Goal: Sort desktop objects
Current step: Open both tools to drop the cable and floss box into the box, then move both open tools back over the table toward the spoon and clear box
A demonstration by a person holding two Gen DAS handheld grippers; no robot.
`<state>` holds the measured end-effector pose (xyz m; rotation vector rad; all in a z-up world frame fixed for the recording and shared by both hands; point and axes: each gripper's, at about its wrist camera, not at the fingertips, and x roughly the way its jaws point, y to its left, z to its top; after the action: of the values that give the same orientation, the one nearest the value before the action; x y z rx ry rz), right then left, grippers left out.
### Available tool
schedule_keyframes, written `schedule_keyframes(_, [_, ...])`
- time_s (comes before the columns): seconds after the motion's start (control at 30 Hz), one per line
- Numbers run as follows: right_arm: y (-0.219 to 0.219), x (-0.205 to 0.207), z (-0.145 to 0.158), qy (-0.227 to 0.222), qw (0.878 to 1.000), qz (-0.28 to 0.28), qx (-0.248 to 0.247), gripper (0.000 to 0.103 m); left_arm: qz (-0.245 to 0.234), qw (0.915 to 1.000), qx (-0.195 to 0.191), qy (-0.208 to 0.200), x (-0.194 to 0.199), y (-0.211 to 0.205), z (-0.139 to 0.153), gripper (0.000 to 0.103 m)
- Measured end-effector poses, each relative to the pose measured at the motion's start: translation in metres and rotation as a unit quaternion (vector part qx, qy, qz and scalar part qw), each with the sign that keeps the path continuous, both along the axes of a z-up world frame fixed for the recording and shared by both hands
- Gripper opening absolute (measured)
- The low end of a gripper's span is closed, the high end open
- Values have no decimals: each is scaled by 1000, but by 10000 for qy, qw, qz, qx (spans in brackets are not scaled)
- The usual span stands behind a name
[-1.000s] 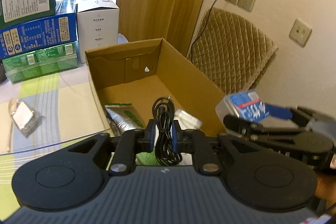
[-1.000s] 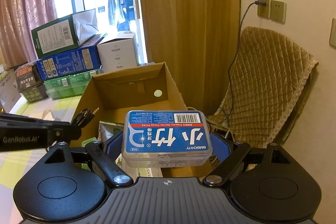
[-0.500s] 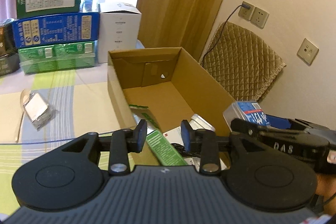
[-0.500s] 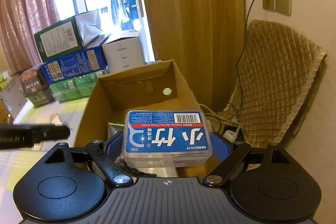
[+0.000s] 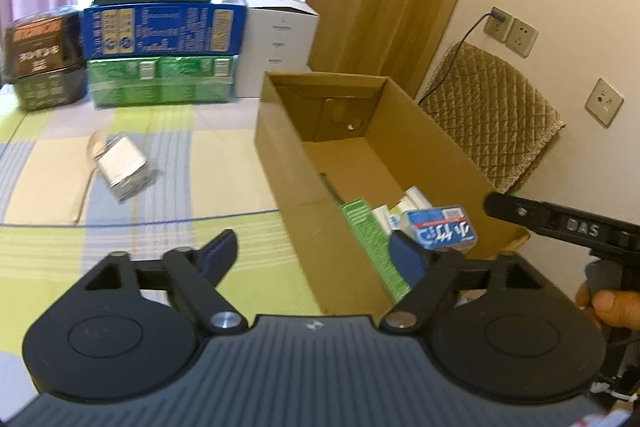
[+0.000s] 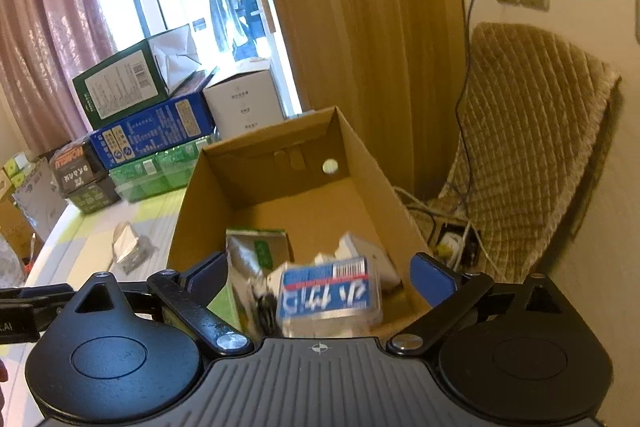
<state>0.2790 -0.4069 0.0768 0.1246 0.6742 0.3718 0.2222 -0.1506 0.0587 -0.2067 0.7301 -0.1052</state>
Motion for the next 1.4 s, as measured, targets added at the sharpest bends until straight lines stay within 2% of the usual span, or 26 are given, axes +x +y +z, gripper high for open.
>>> schedule_keyframes(0.3, [11,-60,-3,159,9998,125,93,101,391,9991,147,80,-43,27,-2,101])
schedule_keyframes(0.53, [37,-92,-10,361,9983,458,48,101,813,9960,258,261,-76,65,-5,101])
schedule_keyframes(0.87, [83,-116,-23,577,9937,963,-76,101,1327,9895,349,445,-117,117,-12,101])
schedule_keyframes(1.4, [121,-129,-35,709,9882,1300,-387,101,1567,9856,292,559,-139,144,-26,101])
